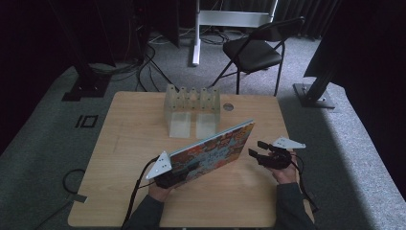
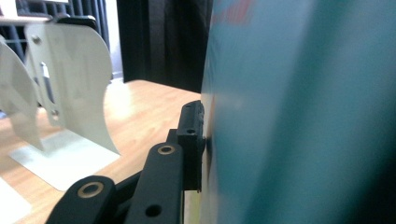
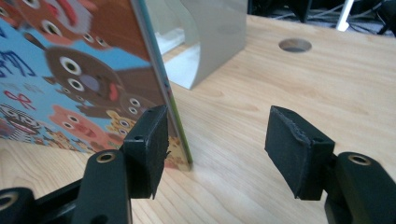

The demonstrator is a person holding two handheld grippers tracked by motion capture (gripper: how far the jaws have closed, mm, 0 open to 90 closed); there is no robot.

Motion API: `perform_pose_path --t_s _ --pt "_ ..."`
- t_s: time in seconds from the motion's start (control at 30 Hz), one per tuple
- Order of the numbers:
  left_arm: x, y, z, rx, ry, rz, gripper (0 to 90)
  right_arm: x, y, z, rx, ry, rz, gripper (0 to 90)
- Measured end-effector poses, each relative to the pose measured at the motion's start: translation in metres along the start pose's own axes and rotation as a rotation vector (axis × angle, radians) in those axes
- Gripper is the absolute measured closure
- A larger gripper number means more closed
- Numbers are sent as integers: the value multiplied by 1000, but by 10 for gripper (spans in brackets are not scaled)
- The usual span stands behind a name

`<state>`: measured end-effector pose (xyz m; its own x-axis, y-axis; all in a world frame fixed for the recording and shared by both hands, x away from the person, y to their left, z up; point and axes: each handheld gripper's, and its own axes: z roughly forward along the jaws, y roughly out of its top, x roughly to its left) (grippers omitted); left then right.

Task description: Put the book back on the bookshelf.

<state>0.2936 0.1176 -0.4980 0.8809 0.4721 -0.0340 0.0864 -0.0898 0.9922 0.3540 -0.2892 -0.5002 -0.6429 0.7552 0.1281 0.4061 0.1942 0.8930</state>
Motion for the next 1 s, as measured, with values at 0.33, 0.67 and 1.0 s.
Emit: perform_pose_path --t_s 0.33,0.67,1.0 --pt "-2 -3 9 2 -13 4 760 -12 -13 0 27 -24 39 391" --pt "1 -4 11 -5 8 -8 771 -18 -20 5 56 -35 52 390" --pt "4 -18 18 0 23 -42 754 -19 -23 7 80 -45 50 389"
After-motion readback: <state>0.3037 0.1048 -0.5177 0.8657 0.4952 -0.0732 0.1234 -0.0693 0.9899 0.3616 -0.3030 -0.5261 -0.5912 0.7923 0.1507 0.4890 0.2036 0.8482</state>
